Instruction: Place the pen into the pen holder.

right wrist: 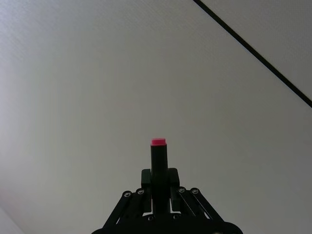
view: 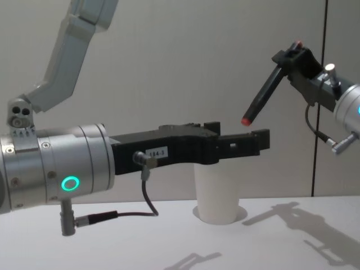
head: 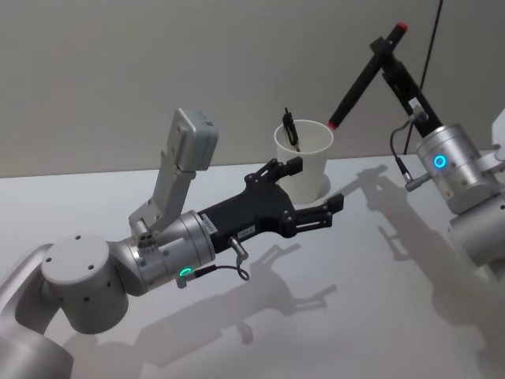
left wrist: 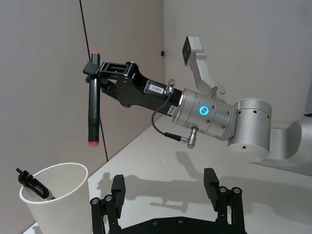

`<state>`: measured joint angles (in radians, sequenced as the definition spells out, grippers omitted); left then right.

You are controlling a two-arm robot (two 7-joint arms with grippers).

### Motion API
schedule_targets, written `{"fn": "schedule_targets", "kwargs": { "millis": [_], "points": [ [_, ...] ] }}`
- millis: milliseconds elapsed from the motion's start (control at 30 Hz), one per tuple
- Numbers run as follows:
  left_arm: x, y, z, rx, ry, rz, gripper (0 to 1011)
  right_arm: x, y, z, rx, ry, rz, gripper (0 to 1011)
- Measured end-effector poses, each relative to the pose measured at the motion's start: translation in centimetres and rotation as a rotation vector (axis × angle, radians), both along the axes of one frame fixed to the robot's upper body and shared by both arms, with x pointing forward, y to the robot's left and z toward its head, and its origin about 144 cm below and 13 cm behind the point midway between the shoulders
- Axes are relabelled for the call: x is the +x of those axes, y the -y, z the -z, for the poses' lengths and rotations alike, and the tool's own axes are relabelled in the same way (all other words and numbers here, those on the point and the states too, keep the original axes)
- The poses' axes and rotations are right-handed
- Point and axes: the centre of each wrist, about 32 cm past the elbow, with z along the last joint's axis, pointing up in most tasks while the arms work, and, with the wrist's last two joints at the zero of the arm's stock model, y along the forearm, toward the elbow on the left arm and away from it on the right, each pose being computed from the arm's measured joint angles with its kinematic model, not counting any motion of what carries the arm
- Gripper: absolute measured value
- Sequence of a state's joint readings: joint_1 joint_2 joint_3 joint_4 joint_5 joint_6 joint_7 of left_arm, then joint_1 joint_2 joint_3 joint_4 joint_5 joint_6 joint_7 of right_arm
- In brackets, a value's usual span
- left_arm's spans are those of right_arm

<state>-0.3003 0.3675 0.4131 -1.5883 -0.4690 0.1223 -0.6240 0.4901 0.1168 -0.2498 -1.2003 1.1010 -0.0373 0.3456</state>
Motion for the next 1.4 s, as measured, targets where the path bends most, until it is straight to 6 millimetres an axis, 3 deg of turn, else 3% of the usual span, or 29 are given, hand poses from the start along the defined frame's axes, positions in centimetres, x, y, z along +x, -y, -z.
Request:
{"fn": "schedule_targets", "kwargs": {
  "millis": [933,1400],
  "points": [
    [0.0,0.0,0.0,0.0,0.0,0.0,1001,2.7,-1.2,1.7,-0.153,0.04,-0.006,206],
    [0.0,0.0,0.0,0.0,0.0,0.0,1001,3.3,-1.7,2.0,-0.198,0.058,-0.017,614]
  ]
}}
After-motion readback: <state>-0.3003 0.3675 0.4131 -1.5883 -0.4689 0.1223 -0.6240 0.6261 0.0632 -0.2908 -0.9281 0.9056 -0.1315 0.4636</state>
